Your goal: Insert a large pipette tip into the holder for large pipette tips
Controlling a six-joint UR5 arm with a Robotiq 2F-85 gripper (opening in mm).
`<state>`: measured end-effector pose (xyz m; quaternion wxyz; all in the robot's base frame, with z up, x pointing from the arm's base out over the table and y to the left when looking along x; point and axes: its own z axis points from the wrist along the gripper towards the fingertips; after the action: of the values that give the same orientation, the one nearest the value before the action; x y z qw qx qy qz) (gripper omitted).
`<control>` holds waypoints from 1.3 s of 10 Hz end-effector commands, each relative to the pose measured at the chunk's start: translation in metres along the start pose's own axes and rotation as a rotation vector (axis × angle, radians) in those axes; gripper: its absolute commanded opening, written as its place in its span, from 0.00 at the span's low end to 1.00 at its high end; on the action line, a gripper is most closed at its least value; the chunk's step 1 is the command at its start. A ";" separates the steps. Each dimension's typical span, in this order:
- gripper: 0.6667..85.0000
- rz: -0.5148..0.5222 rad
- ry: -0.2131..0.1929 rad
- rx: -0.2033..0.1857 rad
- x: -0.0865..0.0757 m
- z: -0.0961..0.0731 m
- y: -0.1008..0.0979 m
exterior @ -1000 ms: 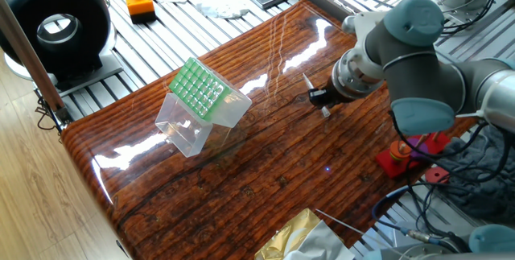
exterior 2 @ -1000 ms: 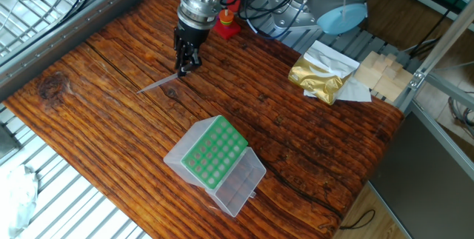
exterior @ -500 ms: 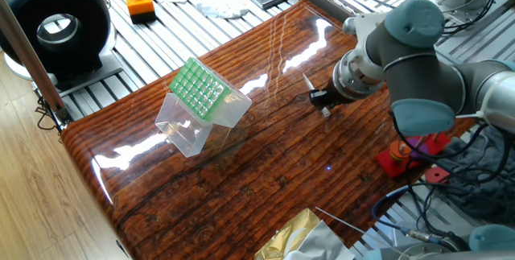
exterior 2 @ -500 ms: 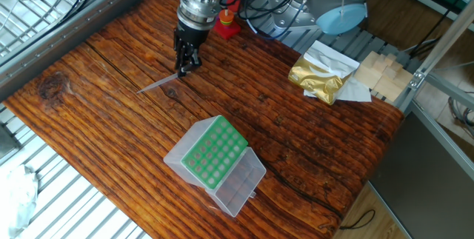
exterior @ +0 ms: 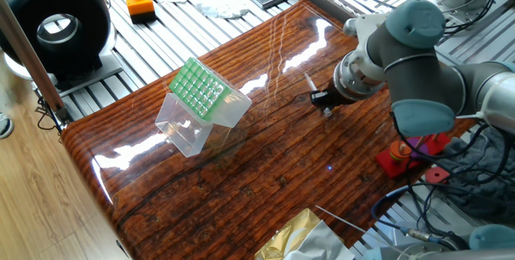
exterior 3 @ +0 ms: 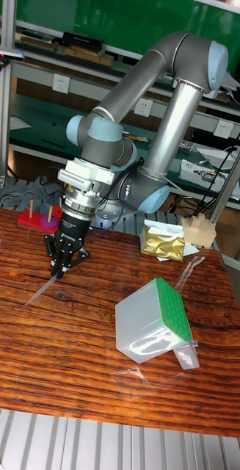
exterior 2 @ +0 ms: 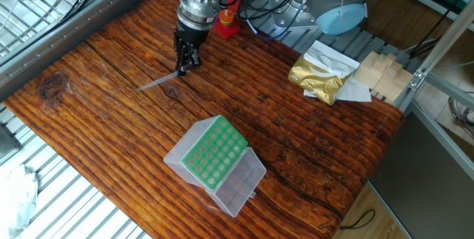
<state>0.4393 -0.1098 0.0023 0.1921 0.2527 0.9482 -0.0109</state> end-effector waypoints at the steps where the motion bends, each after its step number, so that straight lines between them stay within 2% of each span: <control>1: 0.15 0.022 0.026 0.000 0.000 -0.003 -0.005; 2: 0.09 0.024 0.042 0.001 0.000 -0.005 -0.007; 4: 0.07 0.016 0.050 -0.008 -0.002 -0.009 -0.005; 6: 0.06 0.016 0.082 -0.023 -0.007 -0.021 -0.004; 8: 0.04 0.012 0.115 -0.046 -0.012 -0.034 -0.003; 11: 0.04 -0.006 0.135 -0.083 -0.018 -0.045 0.001; 13: 0.04 -0.004 0.165 -0.119 -0.023 -0.059 0.005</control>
<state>0.4365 -0.1124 0.0468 0.1360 0.2415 0.9600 0.0392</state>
